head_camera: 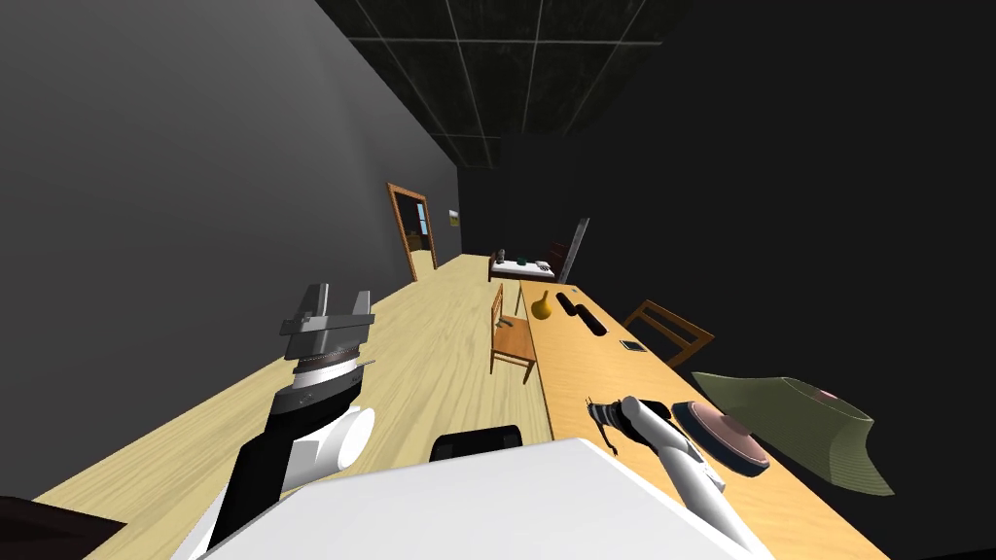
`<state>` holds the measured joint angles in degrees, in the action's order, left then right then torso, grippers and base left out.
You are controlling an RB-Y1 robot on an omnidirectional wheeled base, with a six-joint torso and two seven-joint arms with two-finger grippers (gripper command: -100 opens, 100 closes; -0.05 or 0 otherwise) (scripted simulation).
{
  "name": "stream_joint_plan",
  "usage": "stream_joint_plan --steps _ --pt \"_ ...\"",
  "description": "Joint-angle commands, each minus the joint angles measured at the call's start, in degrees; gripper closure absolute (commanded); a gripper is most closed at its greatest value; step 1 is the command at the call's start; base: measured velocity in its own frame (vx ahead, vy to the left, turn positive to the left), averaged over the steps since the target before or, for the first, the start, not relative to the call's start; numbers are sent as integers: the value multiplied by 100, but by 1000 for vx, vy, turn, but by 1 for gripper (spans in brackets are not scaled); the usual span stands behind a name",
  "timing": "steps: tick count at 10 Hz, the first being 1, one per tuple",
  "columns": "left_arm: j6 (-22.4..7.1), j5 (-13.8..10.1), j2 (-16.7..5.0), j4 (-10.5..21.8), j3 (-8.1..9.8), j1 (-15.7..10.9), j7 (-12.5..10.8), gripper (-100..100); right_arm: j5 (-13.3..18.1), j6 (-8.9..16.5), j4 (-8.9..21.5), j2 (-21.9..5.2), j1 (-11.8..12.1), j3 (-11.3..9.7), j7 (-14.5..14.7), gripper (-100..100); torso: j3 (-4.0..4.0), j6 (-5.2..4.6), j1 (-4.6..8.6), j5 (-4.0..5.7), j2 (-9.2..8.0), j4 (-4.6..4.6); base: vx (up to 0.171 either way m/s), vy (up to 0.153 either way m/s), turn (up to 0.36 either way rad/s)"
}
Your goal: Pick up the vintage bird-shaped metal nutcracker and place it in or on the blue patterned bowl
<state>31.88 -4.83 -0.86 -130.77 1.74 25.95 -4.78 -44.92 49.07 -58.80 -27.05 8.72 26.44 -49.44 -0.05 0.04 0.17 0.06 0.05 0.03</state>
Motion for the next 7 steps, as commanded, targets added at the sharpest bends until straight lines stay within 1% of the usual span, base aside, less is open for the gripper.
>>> stream_joint_plan --steps 1,4,7 --pt "0 0 0 0 0 0 0 0 -90 99 -17 -44 48 101 186 100 0 0 0 0 0 0 37 5 -123" --pt "0 0 0 0 0 0 0 0 -291 263 26 -146 107 296 569 100 -1 -3 -4 -1 2 1 39 15 -86" --pt "0 0 0 0 0 0 0 0 -491 428 68 -248 167 491 951 100 -9 -1 -26 -3 17 1 64 58 -67"
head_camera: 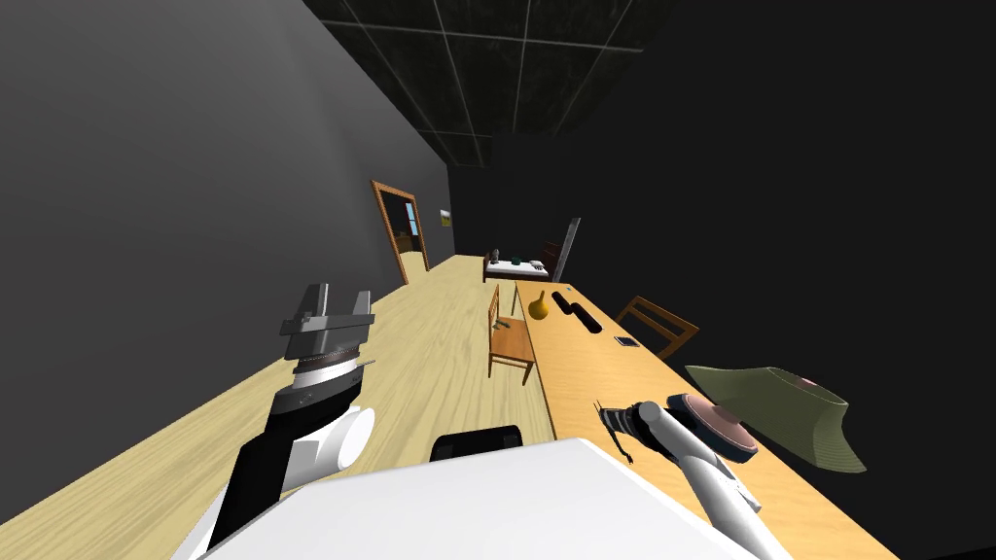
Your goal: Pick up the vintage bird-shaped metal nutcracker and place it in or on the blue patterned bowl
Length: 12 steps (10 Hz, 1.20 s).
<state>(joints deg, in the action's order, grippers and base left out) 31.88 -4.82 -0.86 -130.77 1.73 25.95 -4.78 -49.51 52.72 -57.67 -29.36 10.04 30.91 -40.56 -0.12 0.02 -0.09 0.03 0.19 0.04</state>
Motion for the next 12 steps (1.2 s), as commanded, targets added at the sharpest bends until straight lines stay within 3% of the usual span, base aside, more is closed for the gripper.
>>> stream_joint_plan --steps 1,2,3,8,12 --pt "0 0 0 0 0 0 0 0 0 0 0 0 0 0 0 100 0 0 0 0 0 0 20 26 -17" --pt "0 0 0 0 0 -1 0 0 -8 9 6 -4 0 7 33 0 4 2 10 2 -8 -2 4 6 4" --pt "0 0 0 0 0 -1 0 0 63 -17 42 -4 14 98 75 100 8 1 18 4 -14 -3 -90 69 82" --pt "-1 0 0 1 -1 -4 0 0 243 -33 244 -159 21 497 60 100 67 -6 -3 -1 -124 -19 -225 74 134" --pt "-1 0 0 1 -1 -4 0 0 305 15 519 -441 -51 853 -151 100 74 0 15 -4 -131 -25 -239 26 225"
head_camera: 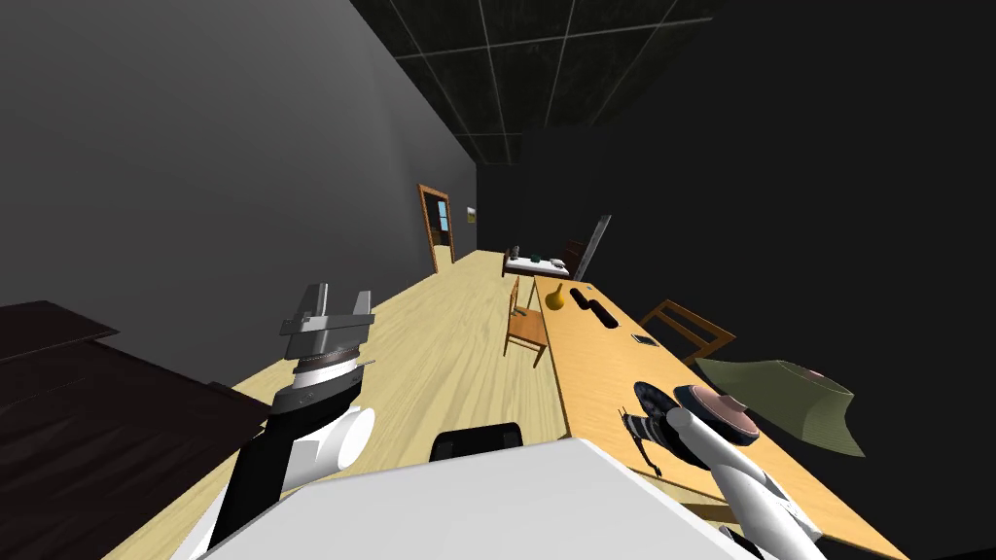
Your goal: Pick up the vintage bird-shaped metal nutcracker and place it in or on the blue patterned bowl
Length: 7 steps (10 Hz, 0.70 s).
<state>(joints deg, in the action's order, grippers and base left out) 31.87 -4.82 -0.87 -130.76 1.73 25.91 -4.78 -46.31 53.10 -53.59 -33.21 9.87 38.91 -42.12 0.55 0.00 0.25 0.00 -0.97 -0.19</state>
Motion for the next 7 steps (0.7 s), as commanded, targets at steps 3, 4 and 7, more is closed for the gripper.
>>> stream_joint_plan --steps 3,4,7 --pt "0 0 0 0 0 0 0 0 -7 13 335 -278 -115 258 -192 100 -6 3 18 6 11 2 -200 -45 198" --pt "0 0 -1 0 1 0 0 0 -7 13 335 -278 -115 258 -192 100 -7 5 26 7 12 1 -131 -28 121" --pt "0 0 -1 0 0 0 0 0 -16 60 673 -600 -251 501 -502 100 -1 6 19 6 4 -2 -235 -33 289"
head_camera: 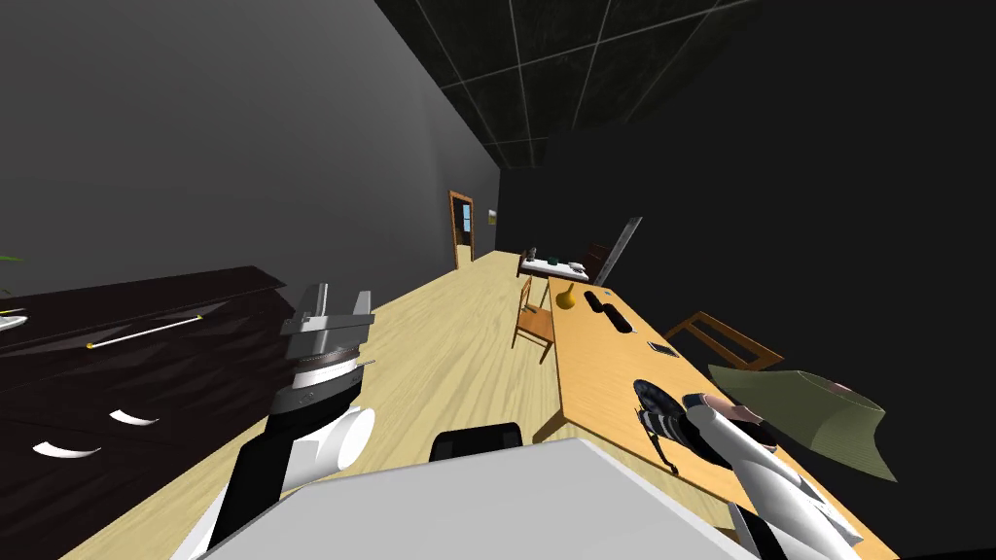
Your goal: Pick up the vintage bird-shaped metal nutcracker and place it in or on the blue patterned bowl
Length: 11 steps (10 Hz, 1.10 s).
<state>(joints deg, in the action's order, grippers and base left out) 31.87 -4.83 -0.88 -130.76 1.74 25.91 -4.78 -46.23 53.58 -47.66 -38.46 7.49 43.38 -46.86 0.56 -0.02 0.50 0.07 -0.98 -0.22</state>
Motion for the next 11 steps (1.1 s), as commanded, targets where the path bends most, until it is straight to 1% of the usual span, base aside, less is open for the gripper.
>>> stream_joint_plan --steps 1,2,3,4,6,7,9,11 --pt "0 0 0 0 0 0 0 0 -28 24 165 -154 -49 107 -109 100 0 0 0 0 0 0 -217 -56 236" --pt "0 0 0 0 0 0 0 0 -38 47 331 -308 -121 199 -268 100 -2 0 8 0 6 -1 -258 -70 321" --pt "0 0 0 0 0 0 0 0 -38 47 331 -308 -121 199 -268 100 3 2 14 0 -3 -4 -206 -46 188" --pt "0 0 0 0 1 1 0 0 -51 68 485 -451 -189 268 -423 100 -3 -5 10 6 9 -1 -172 -66 246" --pt "0 0 -1 0 1 1 0 0 -63 89 623 -580 -252 314 -567 100 -13 1 23 6 28 0 -160 -75 214" --pt "0 0 -1 0 1 2 0 0 -78 111 738 -694 -307 339 -702 100 -17 -6 28 5 35 2 -154 -107 252" --pt "0 0 -2 0 2 2 0 0 -120 167 897 -876 -389 327 -943 100 -20 3 60 10 42 1 -137 -188 242" --pt "0 0 -2 0 3 3 0 0 -188 232 967 -1006 -444 259 -1142 100 -35 0 92 20 68 8 -46 -206 111"
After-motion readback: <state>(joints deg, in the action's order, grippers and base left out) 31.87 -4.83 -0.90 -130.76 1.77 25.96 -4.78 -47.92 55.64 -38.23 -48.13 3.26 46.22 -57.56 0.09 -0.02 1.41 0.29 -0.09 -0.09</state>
